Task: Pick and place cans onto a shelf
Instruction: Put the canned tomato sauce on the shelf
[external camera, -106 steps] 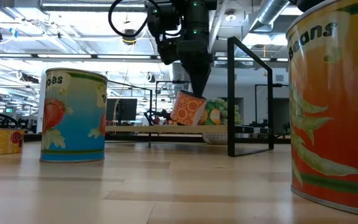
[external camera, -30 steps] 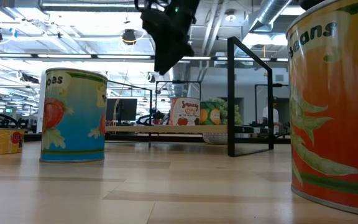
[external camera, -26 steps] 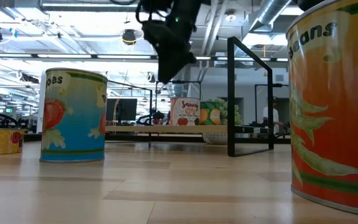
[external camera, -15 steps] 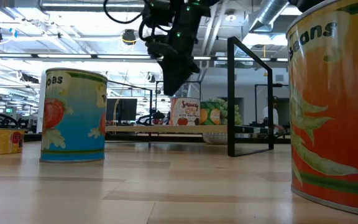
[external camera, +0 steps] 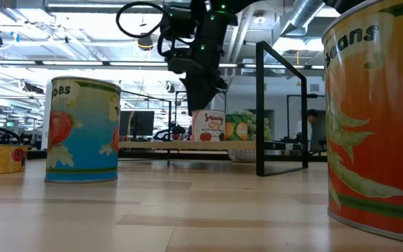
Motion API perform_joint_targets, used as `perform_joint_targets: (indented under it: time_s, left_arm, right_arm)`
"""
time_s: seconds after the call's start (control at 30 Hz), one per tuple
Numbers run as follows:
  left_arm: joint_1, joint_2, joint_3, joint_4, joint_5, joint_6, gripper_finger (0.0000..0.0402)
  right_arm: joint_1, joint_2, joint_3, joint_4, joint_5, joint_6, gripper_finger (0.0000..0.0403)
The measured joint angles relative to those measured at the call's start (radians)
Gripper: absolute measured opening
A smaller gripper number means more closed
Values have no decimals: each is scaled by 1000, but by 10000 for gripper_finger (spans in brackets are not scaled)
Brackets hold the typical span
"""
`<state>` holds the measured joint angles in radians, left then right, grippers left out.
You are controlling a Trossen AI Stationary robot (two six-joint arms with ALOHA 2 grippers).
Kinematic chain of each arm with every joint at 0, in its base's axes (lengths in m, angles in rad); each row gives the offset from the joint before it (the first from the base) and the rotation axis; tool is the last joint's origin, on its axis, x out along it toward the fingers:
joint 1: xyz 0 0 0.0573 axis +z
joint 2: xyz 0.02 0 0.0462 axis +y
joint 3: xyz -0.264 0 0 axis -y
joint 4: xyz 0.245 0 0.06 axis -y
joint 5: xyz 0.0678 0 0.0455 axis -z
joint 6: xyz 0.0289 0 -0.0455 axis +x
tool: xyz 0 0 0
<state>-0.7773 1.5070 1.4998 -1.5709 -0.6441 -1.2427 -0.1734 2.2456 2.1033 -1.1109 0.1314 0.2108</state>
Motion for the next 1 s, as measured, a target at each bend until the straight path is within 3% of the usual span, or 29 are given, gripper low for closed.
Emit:
perform_joint_targets:
  time_s: [0.5, 0.77, 1.0]
  left_arm:
    - [0, 0, 0, 0, 0, 0, 0]
    - [0, 0, 0, 0, -25, 0, 0]
    - [0, 0, 0, 0, -26, 0, 0]
  right_arm:
    - [35, 0, 0, -107, -2, -1, 124]
    - [43, -7, 50, -35, -2, -1, 124]
    - [67, -10, 181, -313, -64, 2, 124]
